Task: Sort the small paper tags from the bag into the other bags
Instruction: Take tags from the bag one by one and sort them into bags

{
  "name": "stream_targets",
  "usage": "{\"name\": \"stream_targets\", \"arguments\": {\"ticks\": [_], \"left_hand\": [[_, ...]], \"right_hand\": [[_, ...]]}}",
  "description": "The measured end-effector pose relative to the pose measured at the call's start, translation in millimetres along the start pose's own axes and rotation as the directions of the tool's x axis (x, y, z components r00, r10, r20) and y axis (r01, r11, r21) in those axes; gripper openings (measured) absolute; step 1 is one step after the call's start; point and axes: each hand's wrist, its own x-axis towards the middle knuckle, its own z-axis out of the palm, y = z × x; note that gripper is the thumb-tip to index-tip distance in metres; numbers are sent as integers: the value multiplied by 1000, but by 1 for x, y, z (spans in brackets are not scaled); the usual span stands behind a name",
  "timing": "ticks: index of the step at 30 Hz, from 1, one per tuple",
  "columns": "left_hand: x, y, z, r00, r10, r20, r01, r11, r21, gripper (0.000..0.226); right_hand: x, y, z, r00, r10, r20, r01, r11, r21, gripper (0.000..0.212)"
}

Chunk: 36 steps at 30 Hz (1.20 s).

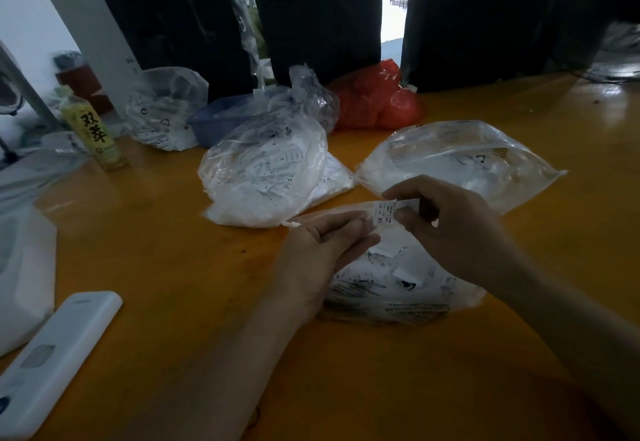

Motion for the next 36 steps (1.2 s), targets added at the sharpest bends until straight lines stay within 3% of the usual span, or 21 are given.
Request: {"name": "stream_targets", "arguments": {"ticks": [9, 12, 14, 17, 25, 29, 31, 33, 36], "left_hand": [[-8, 0, 3, 991, 135, -13, -124, 938, 324, 10], [-9, 1, 4, 987, 156, -34, -138, 941, 308, 13], [-9, 1, 4, 987, 147, -71, -123, 956, 268, 13], [-8, 1, 5, 988, 117, -105, -92, 972, 217, 11], [-5, 0, 4, 991, 89, -96, -75, 988, 136, 15], [-4, 0, 4, 992, 101, -74, -87, 981, 174, 21], [-4, 2, 3, 976, 204, -79, -161, 915, 369, 24], [-4, 7, 0, 937, 344, -62, -249, 782, 571, 35], [7, 31, -12, 816, 575, -61, -347, 571, 744, 39]], "right_hand": [[-3, 2, 4, 995, -26, 96, 24, 1000, 18, 45], [-3, 1, 6, 998, 54, 17, -57, 982, 182, 52], [-2, 2, 5, 990, 135, -42, -119, 959, 255, 36], [-3, 3, 7, 991, 136, -12, -130, 963, 235, 12], [-6, -9, 13, 992, 56, 112, -80, 972, 221, 15], [-5, -3, 12, 997, 77, 29, -81, 975, 205, 18], [-4, 0, 10, 993, 117, -23, -108, 962, 250, 14], [2, 7, 5, 987, 152, -59, -132, 957, 258, 12], [18, 30, -12, 962, 150, -226, -147, 989, 31, 17]]}}
